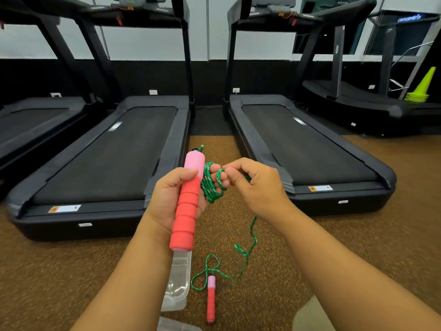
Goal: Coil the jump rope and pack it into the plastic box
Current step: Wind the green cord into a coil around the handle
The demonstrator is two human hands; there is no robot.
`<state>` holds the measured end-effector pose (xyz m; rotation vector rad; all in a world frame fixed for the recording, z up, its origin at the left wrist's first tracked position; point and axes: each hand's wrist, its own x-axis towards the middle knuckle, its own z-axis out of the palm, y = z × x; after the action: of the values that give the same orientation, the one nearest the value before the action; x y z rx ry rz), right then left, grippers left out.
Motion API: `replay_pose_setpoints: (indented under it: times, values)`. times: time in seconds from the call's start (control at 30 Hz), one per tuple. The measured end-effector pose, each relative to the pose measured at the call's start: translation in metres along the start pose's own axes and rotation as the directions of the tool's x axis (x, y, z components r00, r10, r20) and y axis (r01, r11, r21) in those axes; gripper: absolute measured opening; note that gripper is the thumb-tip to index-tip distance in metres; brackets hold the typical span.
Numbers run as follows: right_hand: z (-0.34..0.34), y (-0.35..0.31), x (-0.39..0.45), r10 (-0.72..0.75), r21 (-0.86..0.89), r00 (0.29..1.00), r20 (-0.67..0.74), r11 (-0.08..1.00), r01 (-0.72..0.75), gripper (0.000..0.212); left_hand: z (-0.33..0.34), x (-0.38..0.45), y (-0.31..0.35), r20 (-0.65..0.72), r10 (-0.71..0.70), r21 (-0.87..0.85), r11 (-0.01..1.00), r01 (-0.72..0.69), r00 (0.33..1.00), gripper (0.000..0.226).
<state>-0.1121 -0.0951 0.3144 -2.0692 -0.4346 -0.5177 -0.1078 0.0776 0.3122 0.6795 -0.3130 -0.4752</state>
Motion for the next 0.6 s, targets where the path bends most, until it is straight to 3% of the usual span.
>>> replay_pose_setpoints:
  times: [0.17,0.23,0.33,0.47,0.6]
  values:
    - [-0.005,0.003,-0.005,-0.122,-0.208,0.990,0.067,0.969,0.133,0.011,0.001,0.001,0.008,-0.090,0.089,-0.056,0.994,-0.094,0.992,0.078]
    - [-0.004,0.002,-0.008,-0.183,-0.309,0.971,0.153,0.925,0.223,0.013,0.001,0.001,0.012,-0.106,0.105,-0.066,0.991,-0.113,0.989,0.081]
    - [-0.004,-0.007,-0.013,-0.152,-0.374,0.935,0.321,0.886,0.273,0.020,0.001,0.001,0.015,-0.146,0.136,-0.113,0.982,-0.153,0.980,0.094]
    - [-0.003,-0.025,-0.024,-0.184,-0.349,0.821,0.540,0.839,0.417,0.017,0.001,0.001,0.016,-0.161,0.181,-0.184,0.960,-0.210,0.970,0.095]
    - [0.000,-0.040,-0.028,-0.261,-0.365,0.714,0.650,0.717,0.594,0.017,0.004,-0.002,0.008,-0.142,0.163,-0.147,0.972,-0.183,0.976,0.087]
